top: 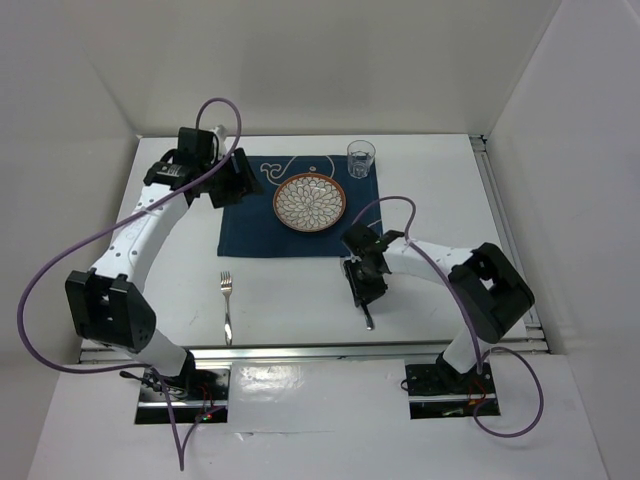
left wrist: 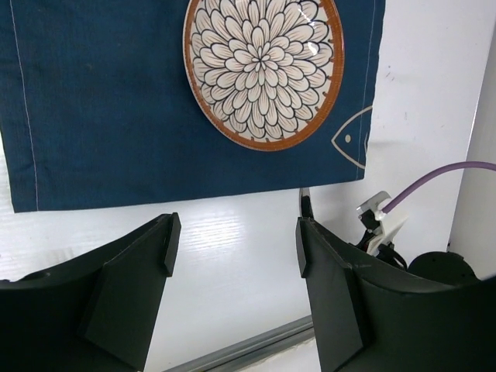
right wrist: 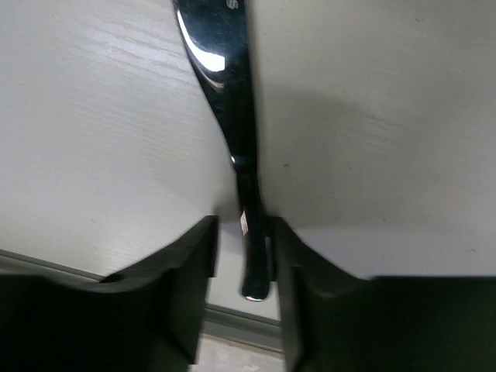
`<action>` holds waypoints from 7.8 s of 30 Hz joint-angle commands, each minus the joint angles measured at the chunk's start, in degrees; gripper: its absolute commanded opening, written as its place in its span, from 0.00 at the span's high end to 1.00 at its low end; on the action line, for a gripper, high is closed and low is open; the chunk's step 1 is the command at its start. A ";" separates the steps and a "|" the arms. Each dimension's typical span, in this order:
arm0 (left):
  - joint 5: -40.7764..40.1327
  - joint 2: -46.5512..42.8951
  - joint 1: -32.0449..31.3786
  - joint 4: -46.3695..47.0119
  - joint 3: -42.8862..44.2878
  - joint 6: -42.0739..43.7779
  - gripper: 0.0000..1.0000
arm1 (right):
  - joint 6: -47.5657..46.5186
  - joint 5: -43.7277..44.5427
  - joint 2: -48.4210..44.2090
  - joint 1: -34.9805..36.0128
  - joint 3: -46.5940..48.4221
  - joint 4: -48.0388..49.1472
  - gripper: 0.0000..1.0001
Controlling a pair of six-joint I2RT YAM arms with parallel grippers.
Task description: Set the dinner table for one person
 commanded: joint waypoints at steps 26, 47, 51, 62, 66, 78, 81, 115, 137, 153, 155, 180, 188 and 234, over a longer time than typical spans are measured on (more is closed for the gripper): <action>0.45 -6.35 0.00 0.89 -3.56 -1.12 0.24 | 4.52 7.80 -1.40 8.08 4.63 -6.03 0.87; -1.22 -6.35 0.00 -0.69 -1.18 -0.59 0.24 | 7.60 7.18 2.63 8.08 2.98 0.13 0.45; -1.74 -6.35 0.00 -0.69 -1.18 -0.59 0.24 | 9.36 7.89 2.64 8.61 0.43 2.58 0.50; -1.75 -5.83 0.00 -1.22 -0.66 -0.06 0.24 | 11.65 11.49 4.40 10.98 -0.11 2.24 1.00; -1.75 -5.83 0.00 -1.75 -0.13 -0.06 0.24 | 11.65 12.02 1.77 11.51 1.03 0.05 1.00; -1.22 -5.83 0.00 -1.75 0.40 -0.06 0.24 | 6.38 10.79 -4.66 11.51 5.60 -5.76 1.00; -1.22 -5.83 0.00 -1.75 0.40 -0.06 0.24 | 6.37 10.79 -5.88 11.51 6.66 -6.29 1.00; -14.05 -13.55 0.00 -4.38 -22.36 -3.58 0.30 | -7.25 7.18 21.35 -15.83 39.26 0.21 1.00; -14.67 -13.03 -0.53 -4.91 -27.81 -4.19 0.13 | -10.24 2.00 31.73 -20.48 46.21 1.97 0.79; -16.69 -14.36 -4.48 -0.79 -44.24 -12.89 0.31 | -8.49 5.94 12.32 -17.50 37.26 -0.40 0.15; -17.91 -13.74 -4.48 -0.17 -44.78 -13.60 0.37 | -8.48 6.73 8.55 -16.88 34.45 -1.71 0.15; -27.14 -13.22 -8.00 -10.19 -20.91 -4.30 1.00 | -6.90 15.00 -8.87 -17.84 28.81 -10.95 0.20; -30.92 10.66 -8.00 -11.14 3.00 7.05 1.00 | -7.43 14.48 -10.10 -20.21 30.92 -13.23 0.20; -20.59 15.30 -4.66 -16.62 30.04 12.42 0.40 | 2.06 13.08 -17.31 -25.41 25.20 -17.36 0.00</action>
